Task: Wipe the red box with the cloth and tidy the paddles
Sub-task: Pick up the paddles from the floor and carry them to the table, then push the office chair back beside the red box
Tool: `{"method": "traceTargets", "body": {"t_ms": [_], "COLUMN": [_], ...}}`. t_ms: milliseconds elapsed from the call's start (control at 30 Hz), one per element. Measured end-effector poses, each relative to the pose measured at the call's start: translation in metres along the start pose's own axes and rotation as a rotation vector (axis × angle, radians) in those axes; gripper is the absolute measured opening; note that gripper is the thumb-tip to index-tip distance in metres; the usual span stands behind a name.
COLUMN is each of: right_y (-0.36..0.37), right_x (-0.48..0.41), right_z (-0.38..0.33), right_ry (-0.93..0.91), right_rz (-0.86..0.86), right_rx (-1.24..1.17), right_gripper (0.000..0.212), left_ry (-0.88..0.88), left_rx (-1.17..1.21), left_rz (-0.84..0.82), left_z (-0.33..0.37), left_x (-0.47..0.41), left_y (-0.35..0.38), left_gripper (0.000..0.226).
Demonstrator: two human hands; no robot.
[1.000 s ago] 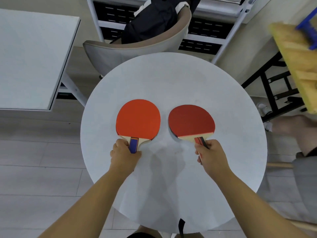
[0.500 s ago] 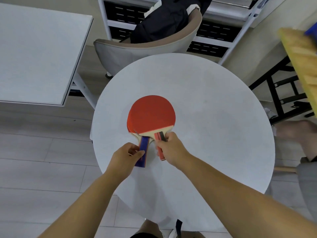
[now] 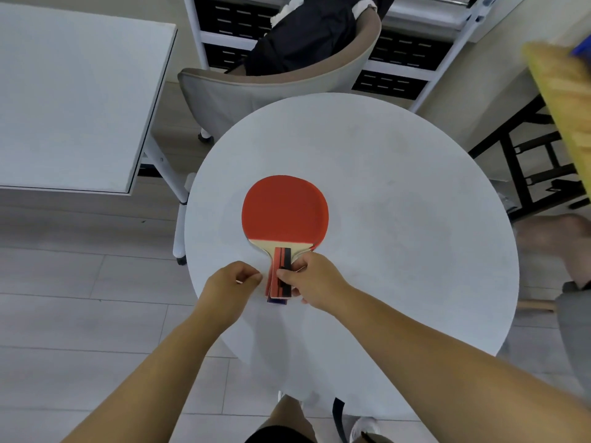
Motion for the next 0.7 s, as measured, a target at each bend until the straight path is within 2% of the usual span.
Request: {"method": "traceTargets", "body": {"t_ms": [233, 400, 700], "right_y": [-0.03, -0.046, -0.05], "right_x": [0.016, 0.041, 0.134], "right_z": [0.015, 0.034, 0.097], "right_ry": [-0.007, -0.019, 0.006], "right_rz": [0.108, 0.128, 0.212], "right_rx": [0.087, 0.207, 0.319], "right_gripper": [0.021, 0.027, 0.038], "left_ry": [0.071, 0.199, 0.371], "left_rx": [-0.041, -0.108, -0.249], "left_rz": [0.039, 0.04, -0.131], "left_z": [0.017, 0.035, 0.055], "left_x": [0.006, 0.02, 0.076], "left_y": [-0.02, -0.026, -0.005], "left_gripper": [0.007, 0.009, 0.012]}}
Point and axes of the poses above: each hand's wrist, its own x-axis away from the middle knuckle, its own y-axis out of the palm, z = x × y, the point moved 8 cm from there along -x, towards the middle knuckle, and after that the axes turned 1 degree about y, right-handed, at the moved point
